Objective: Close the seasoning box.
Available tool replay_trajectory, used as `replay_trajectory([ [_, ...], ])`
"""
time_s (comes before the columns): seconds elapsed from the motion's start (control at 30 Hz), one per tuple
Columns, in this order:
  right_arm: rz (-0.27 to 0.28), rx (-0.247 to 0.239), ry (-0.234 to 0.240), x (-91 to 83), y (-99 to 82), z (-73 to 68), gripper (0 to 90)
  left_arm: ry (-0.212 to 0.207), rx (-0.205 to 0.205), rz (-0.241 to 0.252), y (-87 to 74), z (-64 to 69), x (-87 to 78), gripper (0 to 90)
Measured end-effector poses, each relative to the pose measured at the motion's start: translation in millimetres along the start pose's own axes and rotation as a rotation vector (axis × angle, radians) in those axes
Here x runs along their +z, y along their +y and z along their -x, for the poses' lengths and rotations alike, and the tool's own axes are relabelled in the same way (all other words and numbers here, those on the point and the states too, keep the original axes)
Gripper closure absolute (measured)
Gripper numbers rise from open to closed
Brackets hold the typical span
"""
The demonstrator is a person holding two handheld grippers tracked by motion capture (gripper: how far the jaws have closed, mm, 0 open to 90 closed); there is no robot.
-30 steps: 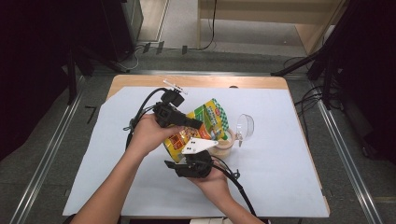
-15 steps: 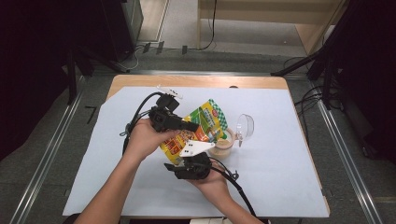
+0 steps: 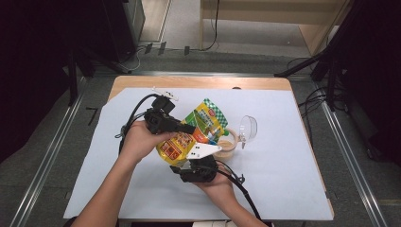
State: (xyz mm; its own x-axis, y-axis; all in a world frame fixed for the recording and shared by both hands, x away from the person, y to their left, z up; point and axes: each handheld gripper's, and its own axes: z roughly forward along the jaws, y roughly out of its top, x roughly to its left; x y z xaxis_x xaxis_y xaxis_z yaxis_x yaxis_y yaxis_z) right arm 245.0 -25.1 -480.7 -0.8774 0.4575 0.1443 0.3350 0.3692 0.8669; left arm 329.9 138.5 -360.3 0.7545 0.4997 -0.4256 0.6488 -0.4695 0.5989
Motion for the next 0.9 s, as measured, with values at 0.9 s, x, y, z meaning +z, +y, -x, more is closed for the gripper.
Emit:
replay_trajectory([
  [0.9,-0.058,-0.029,0.008,5.6,-6.7,-2.0,49.1,-0.013,0.008,0.048,4.0,-11.5,10.3,82.7],
])
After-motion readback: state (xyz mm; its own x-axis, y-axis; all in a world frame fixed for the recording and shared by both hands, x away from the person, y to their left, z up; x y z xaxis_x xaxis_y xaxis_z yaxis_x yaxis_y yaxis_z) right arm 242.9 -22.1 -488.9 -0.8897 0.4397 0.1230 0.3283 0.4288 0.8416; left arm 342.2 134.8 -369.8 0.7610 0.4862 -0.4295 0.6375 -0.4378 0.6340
